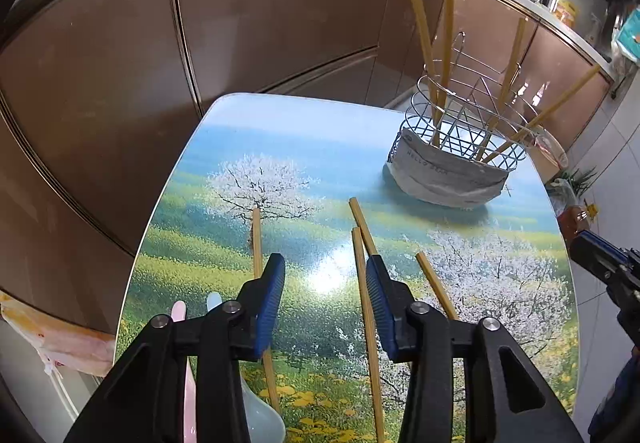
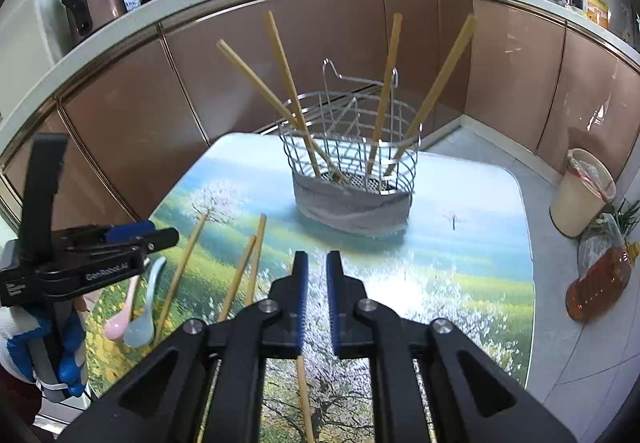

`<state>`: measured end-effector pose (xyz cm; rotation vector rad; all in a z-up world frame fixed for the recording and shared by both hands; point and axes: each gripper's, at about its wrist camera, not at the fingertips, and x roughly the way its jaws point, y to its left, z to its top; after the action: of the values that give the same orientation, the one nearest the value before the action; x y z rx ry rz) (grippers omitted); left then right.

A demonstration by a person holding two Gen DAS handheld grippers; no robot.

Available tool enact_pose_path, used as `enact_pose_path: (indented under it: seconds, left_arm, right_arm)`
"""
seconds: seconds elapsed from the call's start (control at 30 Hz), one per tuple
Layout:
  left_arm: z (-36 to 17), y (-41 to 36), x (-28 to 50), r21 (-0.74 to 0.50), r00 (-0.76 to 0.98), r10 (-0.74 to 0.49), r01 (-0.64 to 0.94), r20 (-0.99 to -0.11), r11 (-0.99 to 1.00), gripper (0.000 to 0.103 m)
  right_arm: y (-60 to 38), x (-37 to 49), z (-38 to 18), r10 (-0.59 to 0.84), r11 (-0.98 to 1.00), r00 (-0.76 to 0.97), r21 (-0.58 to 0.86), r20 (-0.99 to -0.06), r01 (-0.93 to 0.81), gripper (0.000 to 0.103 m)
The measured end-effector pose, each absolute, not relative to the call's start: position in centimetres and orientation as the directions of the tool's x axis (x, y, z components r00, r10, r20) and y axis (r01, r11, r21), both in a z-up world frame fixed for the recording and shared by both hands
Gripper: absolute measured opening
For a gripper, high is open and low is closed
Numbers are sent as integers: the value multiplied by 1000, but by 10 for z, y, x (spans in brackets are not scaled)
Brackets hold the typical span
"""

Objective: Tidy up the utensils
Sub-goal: 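Move both open tools back over the loose chopsticks on the table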

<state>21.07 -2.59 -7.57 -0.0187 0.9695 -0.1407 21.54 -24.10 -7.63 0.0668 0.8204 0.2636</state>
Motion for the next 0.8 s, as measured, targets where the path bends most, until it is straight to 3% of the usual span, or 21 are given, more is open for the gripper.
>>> enact_pose_path:
  seconds: [0.1,0.8]
  left_arm:
    - [-77,-28,207,-63,573,-120,117,-811,991,43]
    - [-97,-30,221,-41,551,-101,119,-828,992,43]
  right_arm:
    - [-241,214,-82,254,966,647,158,-720,-203,22]
    - [-237,227,-104,274,959,606,169,-746,-226,23]
